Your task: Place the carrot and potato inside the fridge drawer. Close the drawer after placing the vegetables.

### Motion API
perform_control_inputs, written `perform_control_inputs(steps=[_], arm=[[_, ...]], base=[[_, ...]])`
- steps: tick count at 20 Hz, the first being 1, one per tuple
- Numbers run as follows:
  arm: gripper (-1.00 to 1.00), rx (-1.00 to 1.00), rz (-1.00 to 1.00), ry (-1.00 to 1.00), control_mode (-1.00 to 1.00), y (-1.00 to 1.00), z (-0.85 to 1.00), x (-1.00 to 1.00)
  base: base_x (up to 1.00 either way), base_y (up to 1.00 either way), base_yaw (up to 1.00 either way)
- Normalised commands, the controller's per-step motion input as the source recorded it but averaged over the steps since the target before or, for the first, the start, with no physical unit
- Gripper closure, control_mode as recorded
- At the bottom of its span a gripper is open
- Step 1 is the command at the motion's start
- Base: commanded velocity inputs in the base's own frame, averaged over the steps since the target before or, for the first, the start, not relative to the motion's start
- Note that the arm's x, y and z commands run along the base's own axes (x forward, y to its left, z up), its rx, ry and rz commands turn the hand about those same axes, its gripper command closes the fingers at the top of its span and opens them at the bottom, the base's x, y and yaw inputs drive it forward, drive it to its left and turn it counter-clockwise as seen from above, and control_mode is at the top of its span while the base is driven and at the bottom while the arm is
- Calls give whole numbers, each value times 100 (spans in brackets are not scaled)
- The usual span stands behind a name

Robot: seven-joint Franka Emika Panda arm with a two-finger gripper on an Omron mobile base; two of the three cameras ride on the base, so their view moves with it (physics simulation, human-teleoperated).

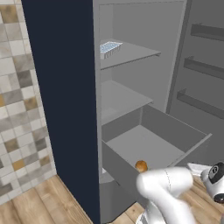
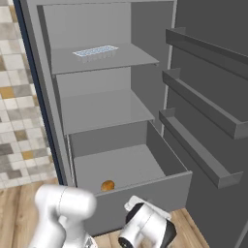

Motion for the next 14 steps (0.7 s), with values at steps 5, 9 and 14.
perform_control_inputs(steps=[5, 9, 14], arm=[[-100, 0, 12, 20, -100, 0, -22, 94], [-100, 0, 25, 6, -100, 1, -14, 100], [-100, 1, 29, 0, -100, 11, 0, 100]], base=[[0, 0, 0], [0, 0, 0], [0, 0, 0]])
